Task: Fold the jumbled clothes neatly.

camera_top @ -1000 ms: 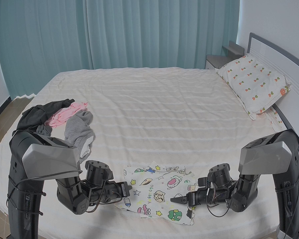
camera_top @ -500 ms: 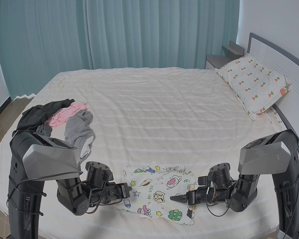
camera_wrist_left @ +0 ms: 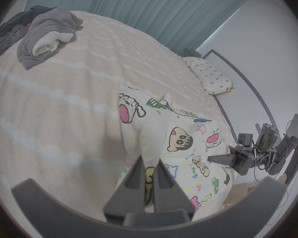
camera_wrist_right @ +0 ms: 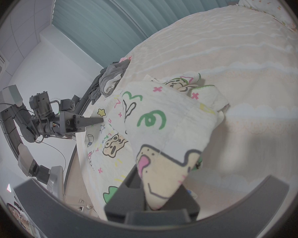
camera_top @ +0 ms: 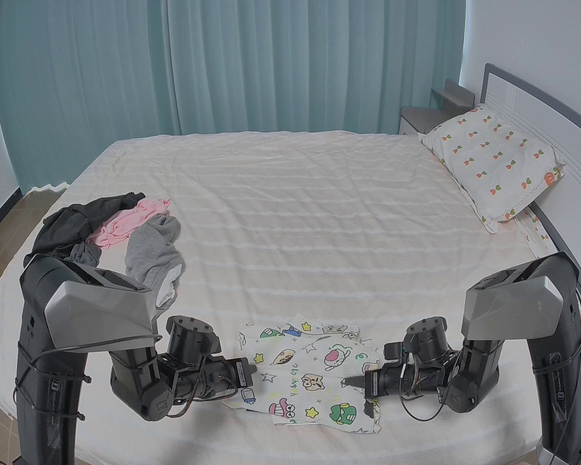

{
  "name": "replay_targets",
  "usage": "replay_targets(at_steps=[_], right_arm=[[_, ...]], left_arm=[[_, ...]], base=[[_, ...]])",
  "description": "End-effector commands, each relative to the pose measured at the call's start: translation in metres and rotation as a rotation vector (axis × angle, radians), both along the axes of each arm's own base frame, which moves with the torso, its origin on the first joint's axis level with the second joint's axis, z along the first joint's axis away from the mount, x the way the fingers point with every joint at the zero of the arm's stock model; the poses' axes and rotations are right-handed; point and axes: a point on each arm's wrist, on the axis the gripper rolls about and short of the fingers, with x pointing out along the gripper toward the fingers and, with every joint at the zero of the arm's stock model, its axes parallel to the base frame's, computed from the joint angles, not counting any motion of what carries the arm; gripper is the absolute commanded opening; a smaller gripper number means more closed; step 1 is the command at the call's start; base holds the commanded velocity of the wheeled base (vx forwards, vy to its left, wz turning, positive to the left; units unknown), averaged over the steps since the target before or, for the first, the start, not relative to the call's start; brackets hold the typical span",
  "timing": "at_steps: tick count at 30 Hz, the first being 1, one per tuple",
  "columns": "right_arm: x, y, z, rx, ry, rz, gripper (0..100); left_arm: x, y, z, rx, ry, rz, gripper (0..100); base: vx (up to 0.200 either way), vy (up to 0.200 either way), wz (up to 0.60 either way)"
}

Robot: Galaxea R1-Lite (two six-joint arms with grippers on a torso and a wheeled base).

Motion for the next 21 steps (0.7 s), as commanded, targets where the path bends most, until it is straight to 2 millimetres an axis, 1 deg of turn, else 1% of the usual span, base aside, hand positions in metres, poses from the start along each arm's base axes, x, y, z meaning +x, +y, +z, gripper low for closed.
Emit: replay_targets(at_steps=[1,9,21], right_arm=[[-0.0011,-0.0014,-0.0032,0.008,0.008,-0.011,0],[-0.0015,-0.0016,-0.0044,0.029,-0.016,-0.016,0],[-0.0034,-0.002,-0.0033,0.041,-0.034,-0.016,0]], left_arm=[[-0.0065,0.0033,-0.0008,-0.006,-0.004,-0.001,0],[-0.006,0.003,-0.0008,-0.017,-0.018,0.001,0],[-0.0066,0.0033,-0.001,-0.016,-0.017,0.002,0]], base=[[0.0,0.0,0.0],[0.0,0.0,0.0],[-0.2,0.0,0.0]])
